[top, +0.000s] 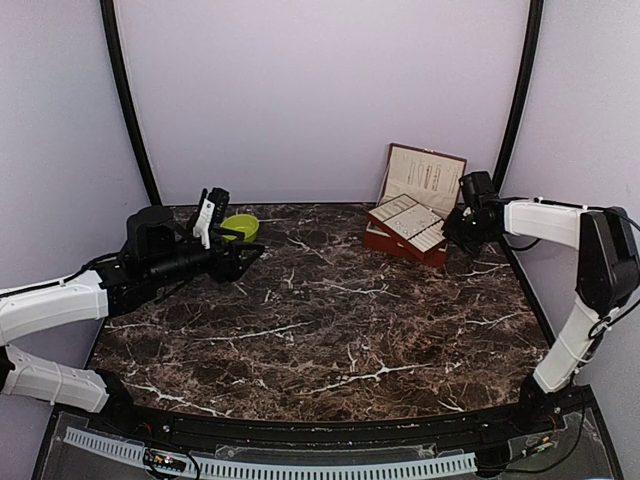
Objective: Organize the mixed jewelry
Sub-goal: Place the compartment layer in the jewelry box.
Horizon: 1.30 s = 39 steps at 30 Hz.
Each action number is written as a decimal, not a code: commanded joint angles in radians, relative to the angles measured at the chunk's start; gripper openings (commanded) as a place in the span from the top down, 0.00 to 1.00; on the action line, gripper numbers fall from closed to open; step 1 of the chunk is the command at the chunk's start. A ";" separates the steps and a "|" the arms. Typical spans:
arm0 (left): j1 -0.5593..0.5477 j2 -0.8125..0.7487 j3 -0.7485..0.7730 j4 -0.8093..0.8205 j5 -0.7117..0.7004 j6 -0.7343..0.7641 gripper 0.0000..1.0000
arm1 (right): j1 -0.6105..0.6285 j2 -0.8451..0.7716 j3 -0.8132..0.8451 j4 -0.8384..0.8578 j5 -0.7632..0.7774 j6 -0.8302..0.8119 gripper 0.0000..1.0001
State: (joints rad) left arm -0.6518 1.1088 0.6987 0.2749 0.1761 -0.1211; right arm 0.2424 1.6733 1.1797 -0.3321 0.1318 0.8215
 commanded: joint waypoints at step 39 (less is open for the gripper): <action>0.005 -0.050 0.013 -0.016 -0.003 -0.014 0.33 | 0.038 0.204 0.145 -0.047 0.100 0.013 0.92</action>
State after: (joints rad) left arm -0.6518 1.0832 0.6987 0.2592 0.1745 -0.1280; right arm 0.2707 1.8412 1.3102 -0.3538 0.2222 0.8295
